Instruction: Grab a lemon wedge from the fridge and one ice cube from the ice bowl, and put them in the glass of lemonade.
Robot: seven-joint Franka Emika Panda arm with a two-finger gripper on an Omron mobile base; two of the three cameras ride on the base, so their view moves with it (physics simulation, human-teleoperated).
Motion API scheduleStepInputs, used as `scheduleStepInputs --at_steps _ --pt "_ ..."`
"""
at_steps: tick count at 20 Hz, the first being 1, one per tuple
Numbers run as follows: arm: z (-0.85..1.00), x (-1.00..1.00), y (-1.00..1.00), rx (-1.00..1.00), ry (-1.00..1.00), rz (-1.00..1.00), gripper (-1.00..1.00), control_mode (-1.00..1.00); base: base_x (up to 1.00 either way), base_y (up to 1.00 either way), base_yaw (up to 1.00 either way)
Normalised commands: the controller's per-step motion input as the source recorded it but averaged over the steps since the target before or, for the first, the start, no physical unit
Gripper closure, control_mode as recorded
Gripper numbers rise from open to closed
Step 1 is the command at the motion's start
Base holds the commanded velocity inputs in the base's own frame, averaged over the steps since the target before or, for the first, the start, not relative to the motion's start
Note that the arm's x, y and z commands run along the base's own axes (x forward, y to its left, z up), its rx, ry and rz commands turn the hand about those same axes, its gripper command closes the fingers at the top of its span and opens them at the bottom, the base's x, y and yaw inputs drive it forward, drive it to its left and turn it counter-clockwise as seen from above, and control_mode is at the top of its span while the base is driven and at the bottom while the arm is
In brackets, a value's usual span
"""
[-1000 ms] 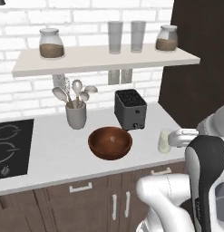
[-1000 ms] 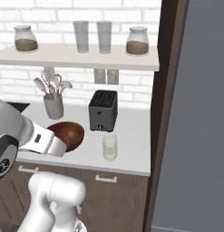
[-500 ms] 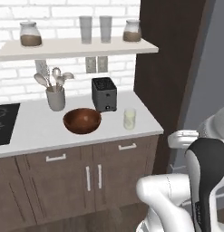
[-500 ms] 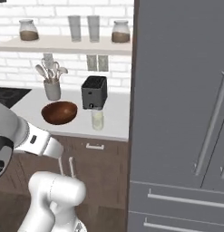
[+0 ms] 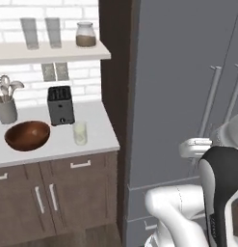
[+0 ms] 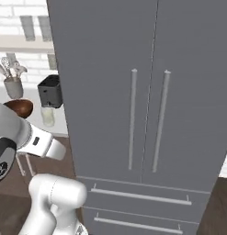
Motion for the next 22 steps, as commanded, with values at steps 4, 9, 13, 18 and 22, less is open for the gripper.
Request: scheduleStepInputs --at_steps 4,9,13,18,22 --pt "0.00 0.00 0.00 0.00 0.00 0.00 -1.00 1.00 -0.11 -1.00 0.00" --pt "0.00 0.00 0.00 0.00 0.00 0.00 -1.00 1.00 -0.10 -0.94 0.00" --pt "0.00 0.00 0.00 0.00 0.00 0.00 -1.00 1.00 -0.14 -0.10 0.02" --pt "0.00 0.00 0.00 0.00 0.00 0.00 -1.00 1.00 -0.27 0.49 0.01" --pt "0.00 0.00 0.00 0.00 0.00 0.00 -1.00 1.00 -0.52 0.17 0.00"
